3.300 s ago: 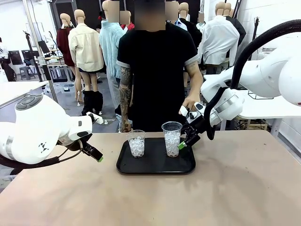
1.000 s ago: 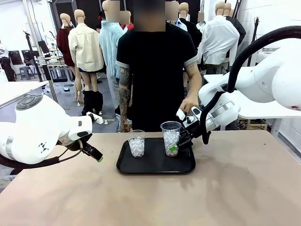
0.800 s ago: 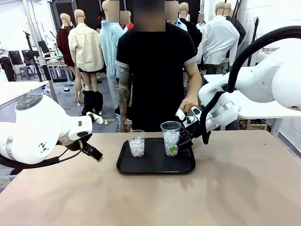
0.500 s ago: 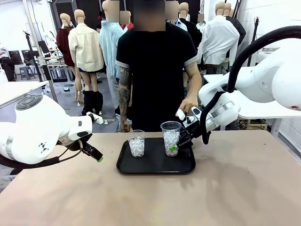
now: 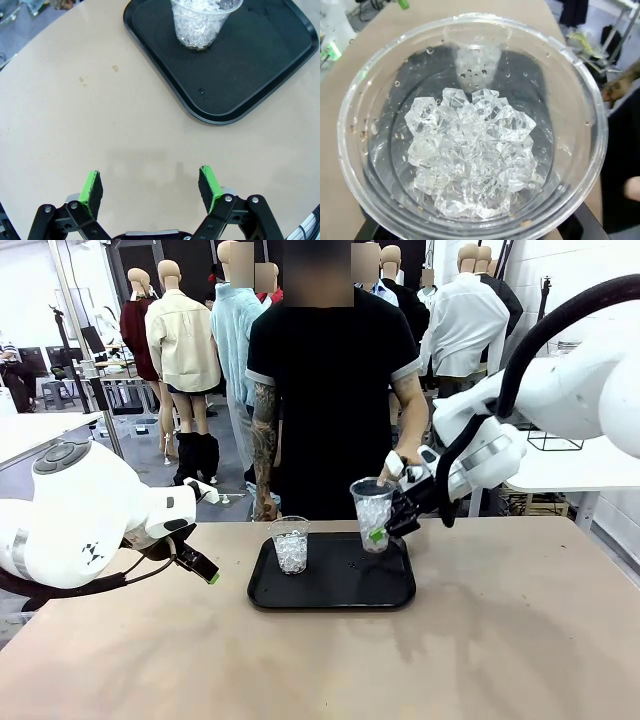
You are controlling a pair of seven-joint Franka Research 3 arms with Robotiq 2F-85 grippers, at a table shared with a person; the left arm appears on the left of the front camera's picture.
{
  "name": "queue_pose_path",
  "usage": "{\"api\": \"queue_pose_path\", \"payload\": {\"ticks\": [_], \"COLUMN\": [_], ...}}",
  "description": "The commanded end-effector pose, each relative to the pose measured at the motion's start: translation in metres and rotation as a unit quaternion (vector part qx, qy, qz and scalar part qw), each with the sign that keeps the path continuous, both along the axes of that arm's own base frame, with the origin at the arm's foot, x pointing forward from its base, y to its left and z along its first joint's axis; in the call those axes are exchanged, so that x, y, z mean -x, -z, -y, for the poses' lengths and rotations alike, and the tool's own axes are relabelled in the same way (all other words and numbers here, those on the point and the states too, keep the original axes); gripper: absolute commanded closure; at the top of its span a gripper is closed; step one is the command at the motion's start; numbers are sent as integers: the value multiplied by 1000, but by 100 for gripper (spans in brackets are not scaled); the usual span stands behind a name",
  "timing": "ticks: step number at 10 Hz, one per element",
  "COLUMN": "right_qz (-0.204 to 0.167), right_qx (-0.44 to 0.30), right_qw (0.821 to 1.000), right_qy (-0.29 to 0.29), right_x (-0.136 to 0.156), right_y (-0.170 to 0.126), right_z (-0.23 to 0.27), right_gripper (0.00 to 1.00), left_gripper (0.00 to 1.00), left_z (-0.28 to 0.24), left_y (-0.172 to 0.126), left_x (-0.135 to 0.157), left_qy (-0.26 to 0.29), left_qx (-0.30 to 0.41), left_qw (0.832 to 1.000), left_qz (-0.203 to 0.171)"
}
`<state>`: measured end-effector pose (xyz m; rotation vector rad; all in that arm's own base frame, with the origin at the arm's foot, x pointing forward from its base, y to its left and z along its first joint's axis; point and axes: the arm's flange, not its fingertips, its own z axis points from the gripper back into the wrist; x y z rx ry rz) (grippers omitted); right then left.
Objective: Pour the drink into the iced cup.
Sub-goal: Open the gripper to release the iced cup you were holding.
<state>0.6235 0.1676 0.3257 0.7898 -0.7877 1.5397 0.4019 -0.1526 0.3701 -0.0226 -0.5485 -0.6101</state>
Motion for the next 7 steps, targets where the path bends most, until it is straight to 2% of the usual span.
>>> {"api": "queue_pose_path", "payload": {"ticks": [1,4,7], "right_qz": [14,12,6], "right_qx": [-1,-22,-26], "right_qw": [999,997,997], "right_qy": [37,73,78], "right_x": [9,-20,-34], "right_y": [-35,-74,-81], "right_z": [13,40,46], "right_gripper": [38,38,38], "left_gripper": [0,0,0], "left_z": [-2,-2,-2], "left_y": [-1,-1,-1], "left_x": [0,0,0], "left_qy": [-2,-2,-2], "left_qx": [1,1,1], "left_qw": [1000,1000,1000], "left_qz": [1,1,1]}}
